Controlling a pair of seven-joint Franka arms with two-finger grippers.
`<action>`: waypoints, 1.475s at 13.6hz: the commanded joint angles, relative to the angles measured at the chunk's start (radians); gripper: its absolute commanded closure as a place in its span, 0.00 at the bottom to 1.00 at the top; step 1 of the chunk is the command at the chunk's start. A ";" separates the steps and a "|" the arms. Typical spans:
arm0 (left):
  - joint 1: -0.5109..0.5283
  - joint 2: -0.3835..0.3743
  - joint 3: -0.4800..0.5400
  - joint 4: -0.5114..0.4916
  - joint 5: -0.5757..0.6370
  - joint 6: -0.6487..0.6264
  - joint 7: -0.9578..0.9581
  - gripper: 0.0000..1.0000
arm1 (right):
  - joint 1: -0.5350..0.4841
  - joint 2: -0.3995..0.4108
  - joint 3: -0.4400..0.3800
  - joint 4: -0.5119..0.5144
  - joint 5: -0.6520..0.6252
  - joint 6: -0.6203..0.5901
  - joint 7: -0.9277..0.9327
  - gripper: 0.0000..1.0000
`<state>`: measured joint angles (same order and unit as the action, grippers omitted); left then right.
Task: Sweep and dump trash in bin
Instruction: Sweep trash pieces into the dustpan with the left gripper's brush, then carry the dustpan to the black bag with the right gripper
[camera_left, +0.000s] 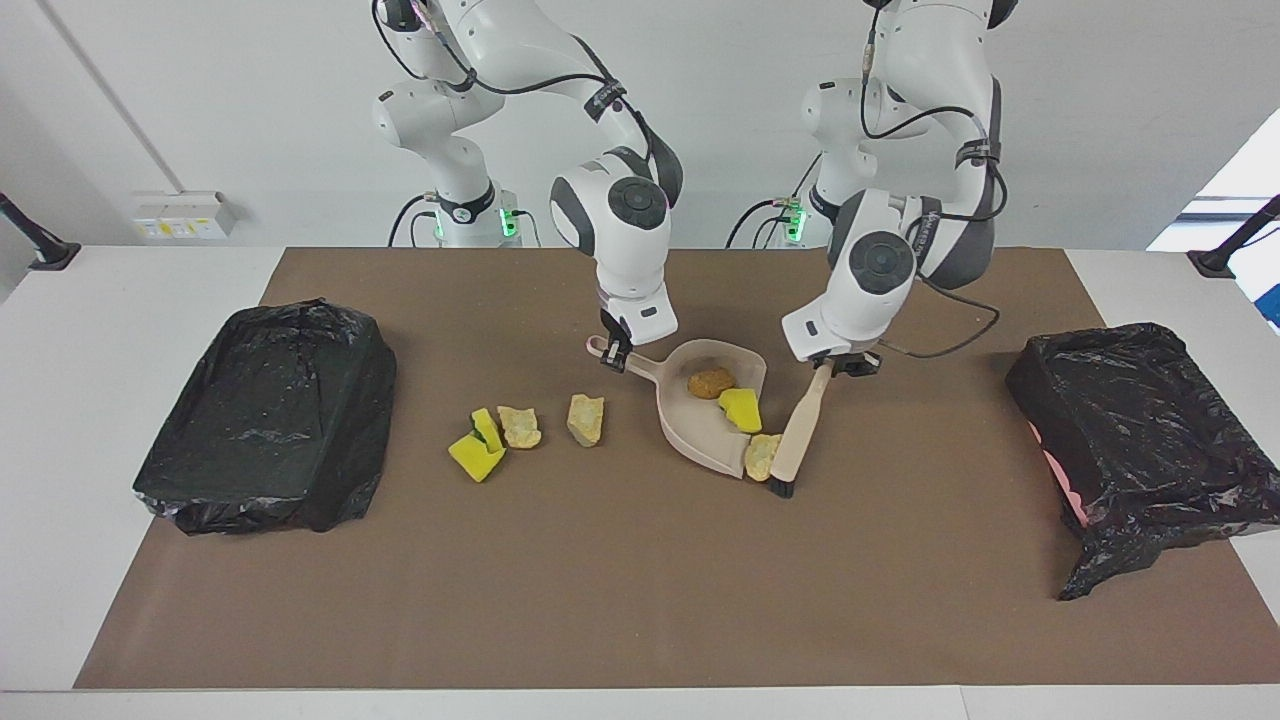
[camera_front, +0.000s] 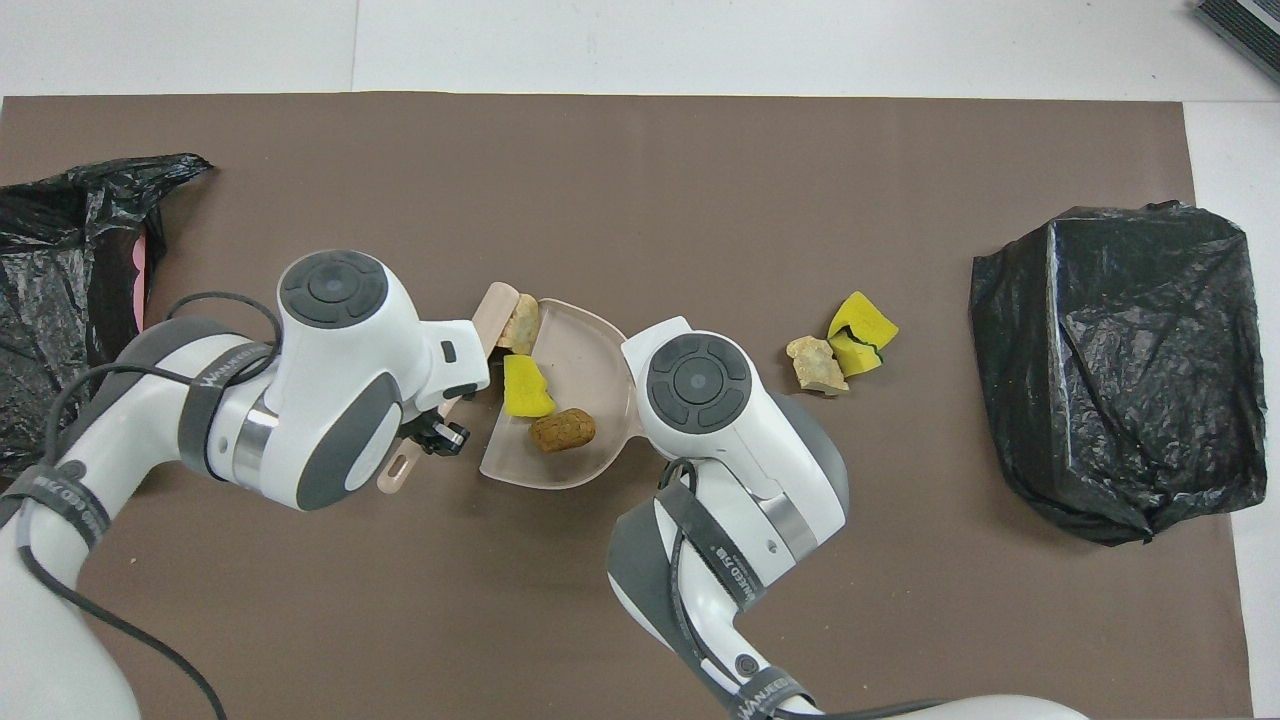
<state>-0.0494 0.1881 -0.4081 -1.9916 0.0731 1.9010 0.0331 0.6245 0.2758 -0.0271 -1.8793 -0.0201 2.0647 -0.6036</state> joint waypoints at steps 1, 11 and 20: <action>-0.003 -0.027 -0.050 -0.020 -0.053 -0.005 -0.116 1.00 | -0.003 -0.017 0.004 -0.024 -0.004 0.017 0.033 1.00; -0.003 -0.243 -0.023 -0.009 -0.096 -0.230 -0.356 1.00 | -0.006 -0.020 0.000 -0.012 -0.004 -0.005 0.031 1.00; -0.060 -0.544 -0.145 -0.398 -0.424 -0.025 -0.534 1.00 | -0.205 -0.190 -0.002 0.031 -0.006 -0.115 -0.091 1.00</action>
<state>-0.0958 -0.2234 -0.4976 -2.2742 -0.2893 1.8252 -0.4458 0.4659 0.1180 -0.0400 -1.8595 -0.0215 1.9720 -0.6539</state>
